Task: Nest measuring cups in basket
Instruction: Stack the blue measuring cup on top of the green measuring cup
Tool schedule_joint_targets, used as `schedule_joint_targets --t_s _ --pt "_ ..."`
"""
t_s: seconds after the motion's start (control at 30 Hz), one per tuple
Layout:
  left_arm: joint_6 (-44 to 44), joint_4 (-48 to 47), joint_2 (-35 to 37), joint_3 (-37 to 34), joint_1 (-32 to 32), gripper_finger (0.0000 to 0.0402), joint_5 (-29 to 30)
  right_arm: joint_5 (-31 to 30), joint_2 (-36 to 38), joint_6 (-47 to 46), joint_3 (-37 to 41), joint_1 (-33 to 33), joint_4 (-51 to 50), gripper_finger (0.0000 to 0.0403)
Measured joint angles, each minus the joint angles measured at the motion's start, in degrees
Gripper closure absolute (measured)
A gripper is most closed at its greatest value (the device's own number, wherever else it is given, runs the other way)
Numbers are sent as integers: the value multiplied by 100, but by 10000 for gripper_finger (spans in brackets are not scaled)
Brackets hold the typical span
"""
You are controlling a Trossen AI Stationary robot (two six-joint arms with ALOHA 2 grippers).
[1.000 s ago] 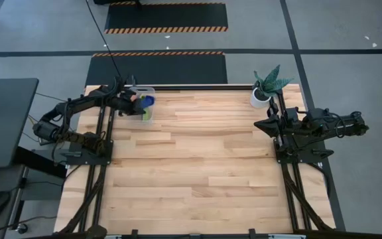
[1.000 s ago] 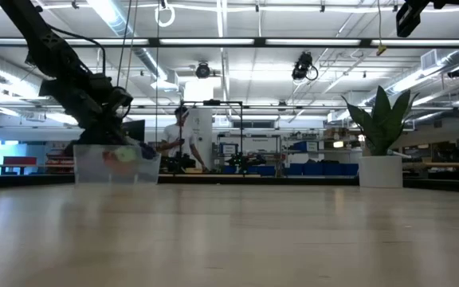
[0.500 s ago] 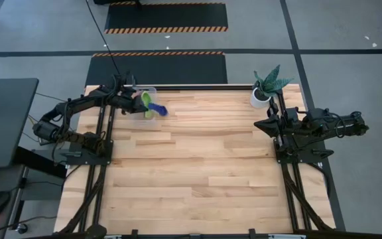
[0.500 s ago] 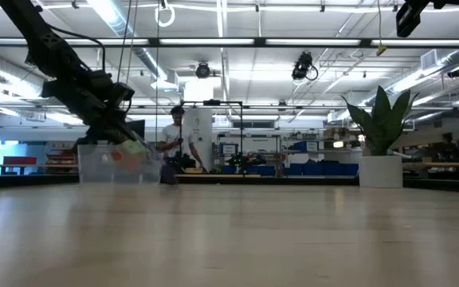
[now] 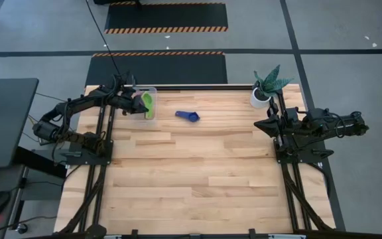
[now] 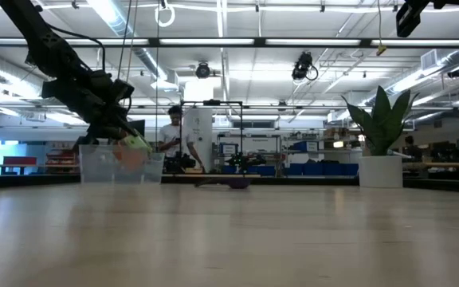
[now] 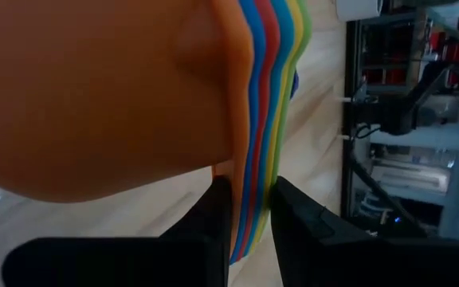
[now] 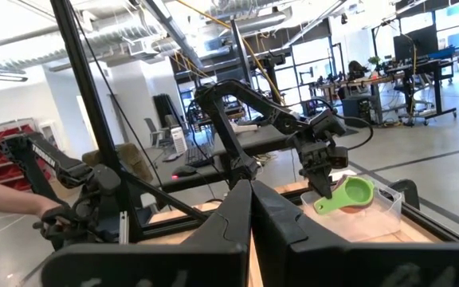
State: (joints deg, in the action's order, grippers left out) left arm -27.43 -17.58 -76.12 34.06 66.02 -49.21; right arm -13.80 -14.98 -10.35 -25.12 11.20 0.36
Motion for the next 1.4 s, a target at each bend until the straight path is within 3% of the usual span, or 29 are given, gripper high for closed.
schedule_joint_targets --t_s 0.6,0.93,1.13,1.4 --pt "-1880 604 240 7 -373 339 -308 0 0 81 0 -1 -6 387" --pt "-2882 1774 815 7 -808 339 -482 0 0 131 0 0 -20 387" --pt "-3595 1765 1523 7 -1618 339 -312 0 0 151 1 0 -60 387" --pt "-4087 1447 1811 7 -3344 339 902 0 -1 153 1 -1 -61 387"
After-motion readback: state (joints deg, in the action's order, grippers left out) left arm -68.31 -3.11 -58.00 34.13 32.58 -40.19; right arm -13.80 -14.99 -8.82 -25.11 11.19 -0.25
